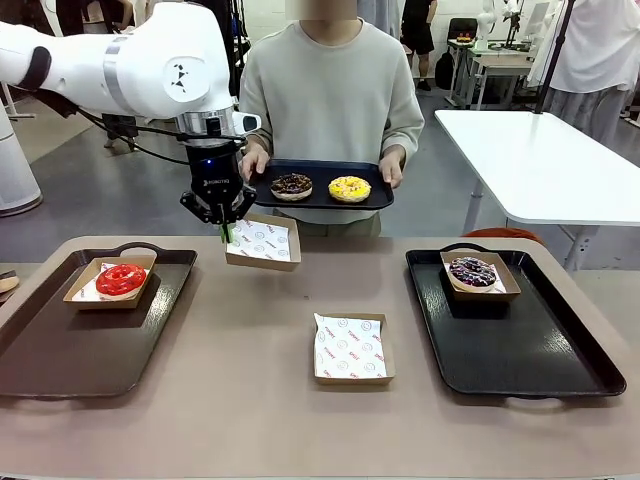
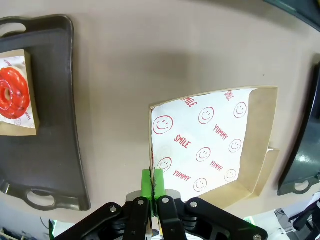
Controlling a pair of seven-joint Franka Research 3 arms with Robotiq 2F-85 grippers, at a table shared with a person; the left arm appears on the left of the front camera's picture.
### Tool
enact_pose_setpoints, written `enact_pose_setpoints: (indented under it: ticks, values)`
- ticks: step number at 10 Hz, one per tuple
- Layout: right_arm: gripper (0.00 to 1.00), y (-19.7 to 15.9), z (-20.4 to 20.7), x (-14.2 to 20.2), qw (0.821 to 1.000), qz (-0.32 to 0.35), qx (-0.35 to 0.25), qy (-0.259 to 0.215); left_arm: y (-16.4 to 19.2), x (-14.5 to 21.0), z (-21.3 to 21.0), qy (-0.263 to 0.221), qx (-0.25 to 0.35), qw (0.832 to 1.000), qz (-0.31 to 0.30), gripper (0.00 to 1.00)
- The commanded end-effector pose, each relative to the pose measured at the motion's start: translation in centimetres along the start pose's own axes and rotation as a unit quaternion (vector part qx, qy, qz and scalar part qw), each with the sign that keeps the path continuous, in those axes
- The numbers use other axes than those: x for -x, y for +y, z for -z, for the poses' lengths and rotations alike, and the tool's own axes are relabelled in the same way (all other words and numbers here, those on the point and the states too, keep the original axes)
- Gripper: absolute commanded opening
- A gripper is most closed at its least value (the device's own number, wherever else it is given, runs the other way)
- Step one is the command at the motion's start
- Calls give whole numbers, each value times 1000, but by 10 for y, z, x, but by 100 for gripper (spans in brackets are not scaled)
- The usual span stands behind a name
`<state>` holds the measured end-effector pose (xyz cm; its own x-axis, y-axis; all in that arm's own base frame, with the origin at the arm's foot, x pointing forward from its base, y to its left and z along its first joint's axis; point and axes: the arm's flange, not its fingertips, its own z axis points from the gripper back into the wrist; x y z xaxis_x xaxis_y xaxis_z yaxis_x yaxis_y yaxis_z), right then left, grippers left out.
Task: Individually package the donuts and arrange them on the tray.
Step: Place the picked Paper togo box on the Handle tray while simultaneously picking up another Paper togo box from the table with the other hand.
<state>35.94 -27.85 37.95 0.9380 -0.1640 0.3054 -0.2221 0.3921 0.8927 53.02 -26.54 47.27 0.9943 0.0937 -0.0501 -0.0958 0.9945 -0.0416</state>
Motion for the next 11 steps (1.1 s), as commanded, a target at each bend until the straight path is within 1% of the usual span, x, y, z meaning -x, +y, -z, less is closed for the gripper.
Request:
enact_pose_setpoints:
  ticks: [1,2,3,4,11]
  values:
    - [100,-7,-9,6,999,-20,-26,-21,-8,-13,-4,5,-15,1000,-16,0]
    - [100,-9,-10,7,999,-12,-25,-26,-9,-16,-4,4,-16,1000,-16,0]
    - [100,-8,-9,7,999,-17,-27,-23,-7,-19,-4,2,-17,1000,-17,0]
    - [100,-4,-9,8,1000,-6,-13,-15,-4,-10,2,6,0,1000,-3,0]
    - [100,-4,-9,8,1000,-6,-13,-15,-4,-10,2,6,0,1000,-3,0]
